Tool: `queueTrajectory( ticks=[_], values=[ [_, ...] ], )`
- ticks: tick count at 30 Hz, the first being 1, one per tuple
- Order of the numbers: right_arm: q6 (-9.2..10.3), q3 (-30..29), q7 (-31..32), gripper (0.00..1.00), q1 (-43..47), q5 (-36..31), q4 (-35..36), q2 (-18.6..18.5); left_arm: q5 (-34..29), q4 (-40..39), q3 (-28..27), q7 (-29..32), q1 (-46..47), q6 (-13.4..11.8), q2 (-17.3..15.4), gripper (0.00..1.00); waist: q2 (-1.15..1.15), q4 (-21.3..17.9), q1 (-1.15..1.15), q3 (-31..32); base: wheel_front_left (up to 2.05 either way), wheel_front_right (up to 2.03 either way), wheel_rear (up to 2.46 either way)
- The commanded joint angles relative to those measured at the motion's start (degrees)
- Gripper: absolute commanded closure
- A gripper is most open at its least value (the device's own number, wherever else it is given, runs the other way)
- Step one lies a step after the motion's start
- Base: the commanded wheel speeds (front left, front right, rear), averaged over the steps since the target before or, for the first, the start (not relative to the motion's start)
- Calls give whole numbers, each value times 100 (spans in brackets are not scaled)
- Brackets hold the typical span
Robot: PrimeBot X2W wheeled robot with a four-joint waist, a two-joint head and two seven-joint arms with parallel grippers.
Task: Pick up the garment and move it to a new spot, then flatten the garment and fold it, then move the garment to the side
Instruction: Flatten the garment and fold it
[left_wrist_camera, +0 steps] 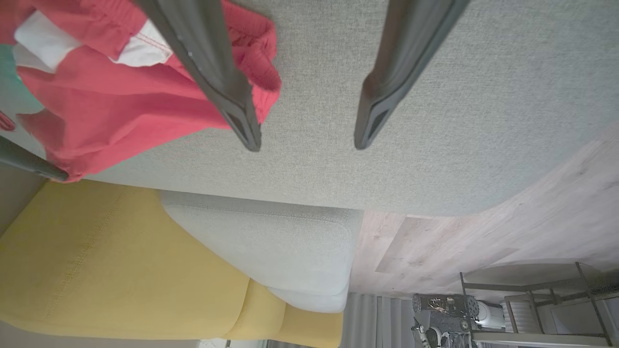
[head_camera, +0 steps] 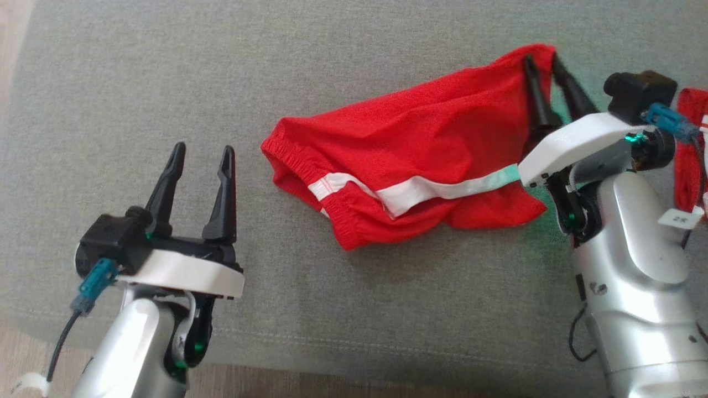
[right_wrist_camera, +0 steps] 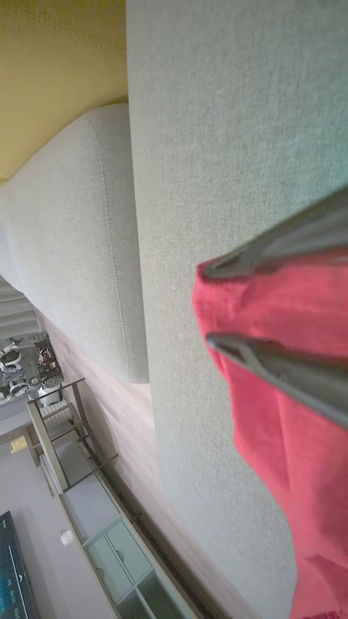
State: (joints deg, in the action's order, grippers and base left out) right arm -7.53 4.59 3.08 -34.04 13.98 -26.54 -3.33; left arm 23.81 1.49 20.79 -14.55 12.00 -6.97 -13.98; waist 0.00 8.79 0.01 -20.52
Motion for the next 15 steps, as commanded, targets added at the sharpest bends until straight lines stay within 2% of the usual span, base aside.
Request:
queueTrajectory(
  ticks=[1, 7, 10, 15],
  values=[
    [4, 118, -140, 0, -141, -25, 142, 19, -54, -139, -279, -44, 165, 38, -70, 0, 0, -23, -1, 0, 0, 0, 0],
    [4, 214, -613, 0, 94, -187, 313, -78, -111, -21, -375, -45, 63, 72, -30, 0, 0, -189, -1, 153, 0, 0, 0],
    [4, 116, -785, 0, 385, -399, 764, -129, -123, 12, -418, -45, -22, 68, -48, 0, 0, -298, -1, 277, 0, 0, 0],
    [4, -31, -650, 0, 1140, -766, 1676, -102, -122, 74, -448, -38, -193, 35, -107, 0, 0, -454, -1, 543, 0, 0, 0]
  ],
)
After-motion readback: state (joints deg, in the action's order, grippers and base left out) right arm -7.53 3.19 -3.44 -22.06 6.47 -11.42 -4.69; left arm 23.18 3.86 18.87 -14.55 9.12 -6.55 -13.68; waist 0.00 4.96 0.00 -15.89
